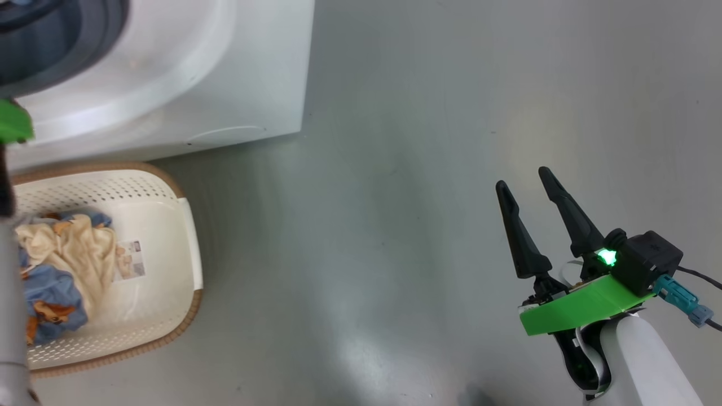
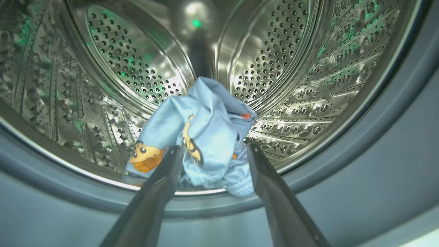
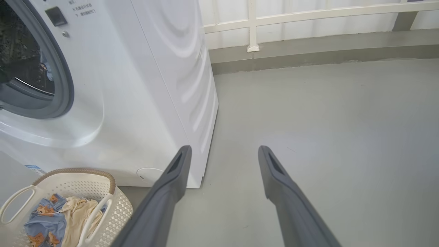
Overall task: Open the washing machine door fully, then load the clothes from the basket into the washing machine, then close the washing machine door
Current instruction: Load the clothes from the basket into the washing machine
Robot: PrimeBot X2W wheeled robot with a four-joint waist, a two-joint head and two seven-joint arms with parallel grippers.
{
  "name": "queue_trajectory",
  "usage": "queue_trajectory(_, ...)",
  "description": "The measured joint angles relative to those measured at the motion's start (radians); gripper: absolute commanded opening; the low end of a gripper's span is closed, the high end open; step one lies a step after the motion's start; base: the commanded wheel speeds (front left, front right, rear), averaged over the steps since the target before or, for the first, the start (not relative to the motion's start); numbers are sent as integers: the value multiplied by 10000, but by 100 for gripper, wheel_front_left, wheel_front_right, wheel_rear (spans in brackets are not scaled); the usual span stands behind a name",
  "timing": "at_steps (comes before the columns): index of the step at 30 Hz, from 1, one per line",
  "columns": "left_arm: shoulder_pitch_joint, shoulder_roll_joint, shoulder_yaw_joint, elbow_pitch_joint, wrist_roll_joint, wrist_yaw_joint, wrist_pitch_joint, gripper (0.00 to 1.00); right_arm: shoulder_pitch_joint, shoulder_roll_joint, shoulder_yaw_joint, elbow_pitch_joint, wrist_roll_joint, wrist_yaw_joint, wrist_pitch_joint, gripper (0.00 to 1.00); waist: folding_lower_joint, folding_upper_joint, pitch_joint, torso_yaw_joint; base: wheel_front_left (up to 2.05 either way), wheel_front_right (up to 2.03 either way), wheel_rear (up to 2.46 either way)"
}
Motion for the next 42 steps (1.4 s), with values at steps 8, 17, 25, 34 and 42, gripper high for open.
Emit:
queue_trajectory(8, 1969, -796, 612, -849, 27, 0, 0, 100, 709, -184, -199, 69, -2, 0, 0, 100, 0, 0, -670, 333, 0, 0, 0)
queue_trajectory(17, 3787, -1168, 673, -1674, -33, 0, 0, 100, 1242, -431, -430, 115, -10, 0, 0, 100, 0, 0, -1569, 748, 0, 0, 0)
queue_trajectory(25, 5253, -1346, 663, -2401, 59, 0, 0, 100, 1641, -631, -617, 222, -10, 0, 0, 100, 0, 0, -2306, 1070, 0, 0, 0)
queue_trajectory(34, 6929, -1505, 767, -3626, 199, 0, 2, 100, 1998, -777, -667, 238, 4, 0, 0, 100, 0, 0, -3068, 1419, 0, 0, 0)
queue_trajectory(42, 8222, -1749, 917, -4644, 286, 0, 2, 100, 2438, -959, -1049, 82, 52, 0, 0, 100, 0, 0, -3410, 1677, 0, 0, 0)
